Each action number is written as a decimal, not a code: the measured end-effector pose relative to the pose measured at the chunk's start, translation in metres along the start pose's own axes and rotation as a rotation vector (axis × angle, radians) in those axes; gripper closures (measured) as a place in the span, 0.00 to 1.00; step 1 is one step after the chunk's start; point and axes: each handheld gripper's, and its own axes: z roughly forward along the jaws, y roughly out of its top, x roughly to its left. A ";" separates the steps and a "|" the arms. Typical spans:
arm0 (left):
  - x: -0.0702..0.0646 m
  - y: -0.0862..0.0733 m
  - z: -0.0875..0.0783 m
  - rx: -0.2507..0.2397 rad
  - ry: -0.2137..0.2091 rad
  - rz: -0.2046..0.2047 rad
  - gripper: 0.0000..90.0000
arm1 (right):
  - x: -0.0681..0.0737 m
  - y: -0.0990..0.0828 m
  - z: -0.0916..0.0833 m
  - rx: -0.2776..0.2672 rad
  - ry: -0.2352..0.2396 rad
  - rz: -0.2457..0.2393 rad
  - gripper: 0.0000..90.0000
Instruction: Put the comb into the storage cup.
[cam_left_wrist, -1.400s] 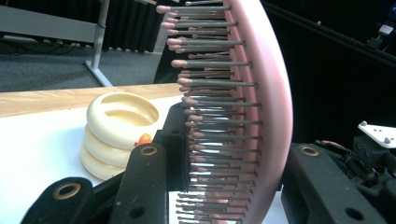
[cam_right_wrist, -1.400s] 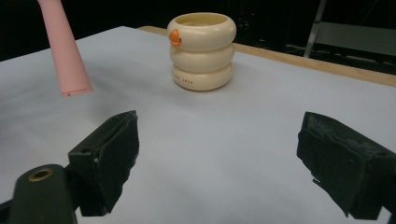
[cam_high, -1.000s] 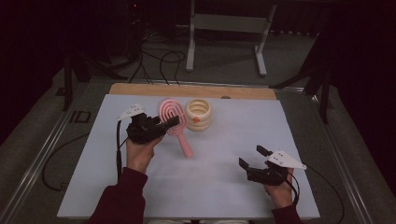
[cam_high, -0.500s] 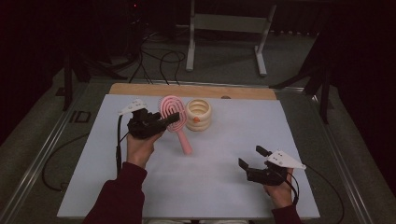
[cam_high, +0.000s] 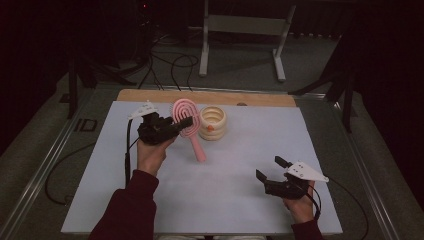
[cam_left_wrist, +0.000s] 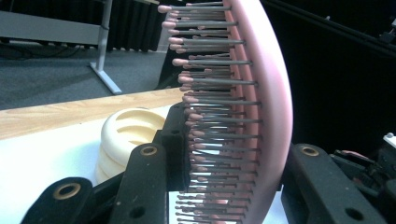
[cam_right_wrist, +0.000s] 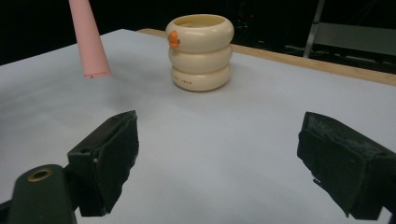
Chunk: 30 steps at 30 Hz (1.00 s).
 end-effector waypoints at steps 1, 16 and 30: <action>0.000 0.001 0.001 -0.001 0.000 0.000 0.71 | 0.000 0.000 -0.001 0.000 -0.002 0.003 0.14; 0.004 0.015 0.004 -0.002 0.013 0.009 0.71 | -0.002 -0.003 -0.005 0.001 -0.008 0.012 0.14; 0.012 0.026 0.011 0.013 0.030 0.017 0.71 | -0.001 -0.004 -0.004 -0.001 -0.002 0.007 0.14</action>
